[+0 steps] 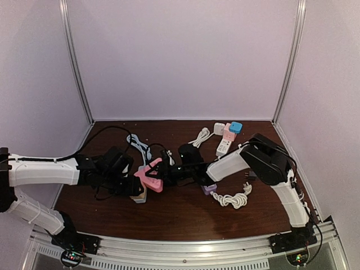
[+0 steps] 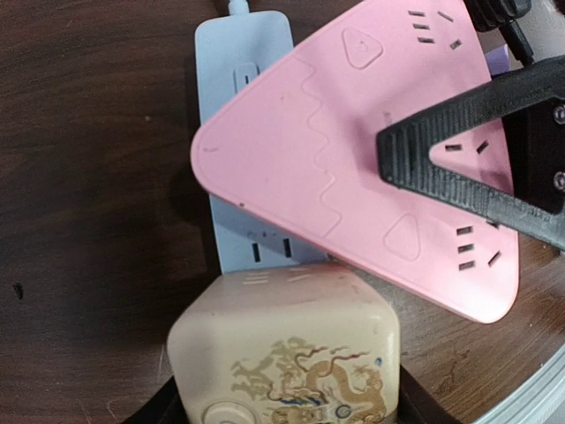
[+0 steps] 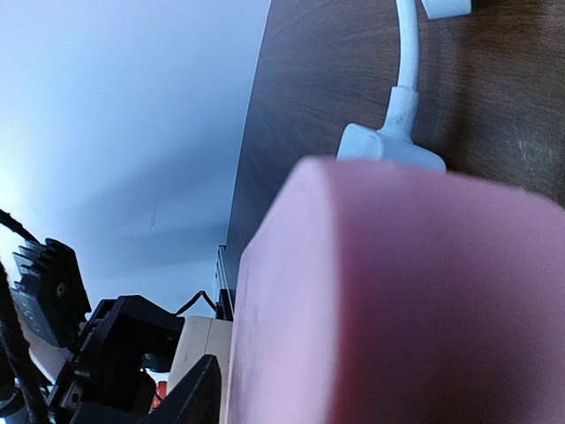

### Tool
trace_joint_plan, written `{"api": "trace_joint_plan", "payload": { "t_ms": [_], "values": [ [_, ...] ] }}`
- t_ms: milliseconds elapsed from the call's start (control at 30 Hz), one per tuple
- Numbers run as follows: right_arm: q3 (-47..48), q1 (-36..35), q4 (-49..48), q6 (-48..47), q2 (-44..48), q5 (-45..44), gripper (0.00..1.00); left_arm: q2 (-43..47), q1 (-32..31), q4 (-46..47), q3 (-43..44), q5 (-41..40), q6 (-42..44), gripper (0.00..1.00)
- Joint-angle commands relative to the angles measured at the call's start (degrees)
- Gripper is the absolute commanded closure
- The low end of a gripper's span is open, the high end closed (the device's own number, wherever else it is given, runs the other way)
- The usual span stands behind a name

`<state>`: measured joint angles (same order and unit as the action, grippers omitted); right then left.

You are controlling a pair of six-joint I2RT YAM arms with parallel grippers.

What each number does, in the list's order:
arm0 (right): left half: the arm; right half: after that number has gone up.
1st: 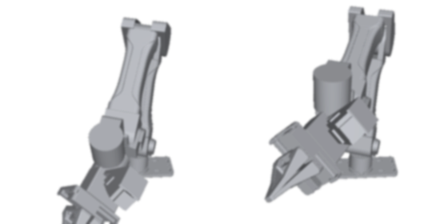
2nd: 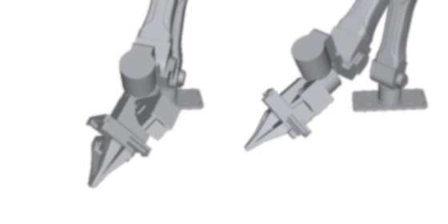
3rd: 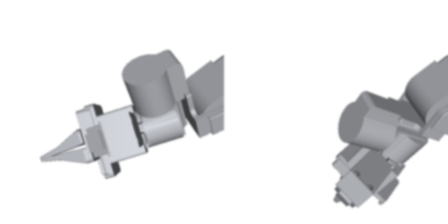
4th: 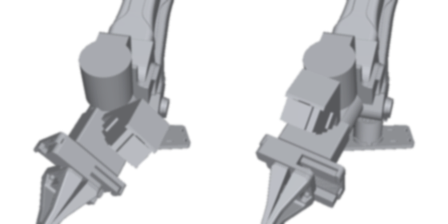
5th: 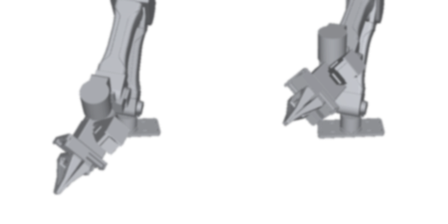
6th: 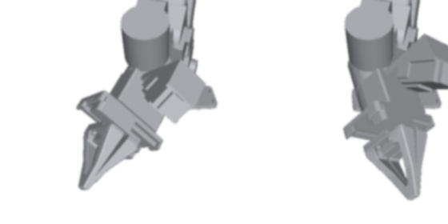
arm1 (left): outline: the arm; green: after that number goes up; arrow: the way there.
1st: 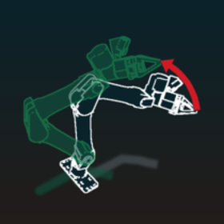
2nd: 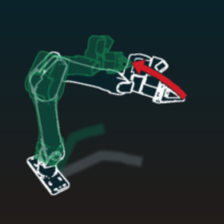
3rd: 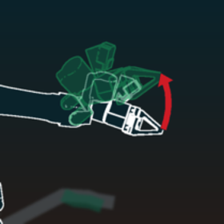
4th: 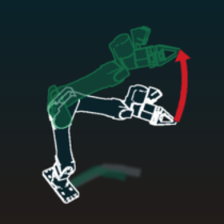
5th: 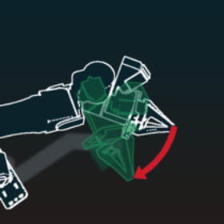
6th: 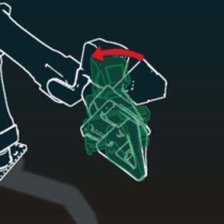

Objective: Pull the plug off the socket

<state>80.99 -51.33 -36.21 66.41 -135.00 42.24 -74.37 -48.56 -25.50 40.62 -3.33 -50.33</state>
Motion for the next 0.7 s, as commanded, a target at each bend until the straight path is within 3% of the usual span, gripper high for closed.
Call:
{"api": "trace_joint_plan", "payload": {
  "t_ms": [0,133,400,667],
  "values": [
    [-1.4,0.5,-3.8,0.6,3.7,0.0,0.44,-0.4,-0.7,4.7,1.4,2.6,-0.1,0.61],
    [-1.8,0.5,-3.9,1.1,3.9,-0.2,0.47,-0.9,-0.7,4.7,1.6,2.8,0.0,0.61],
    [-0.9,0.3,4.2,-1.6,3.9,-2.0,0.85,-1.0,-0.7,2.3,4.9,1.0,2.2,0.56],
    [-0.7,0.2,7.9,-2.3,3.0,-2.9,0.95,-4.3,-0.6,-1.3,8.7,-0.3,4.1,0.46]
  ]
}}
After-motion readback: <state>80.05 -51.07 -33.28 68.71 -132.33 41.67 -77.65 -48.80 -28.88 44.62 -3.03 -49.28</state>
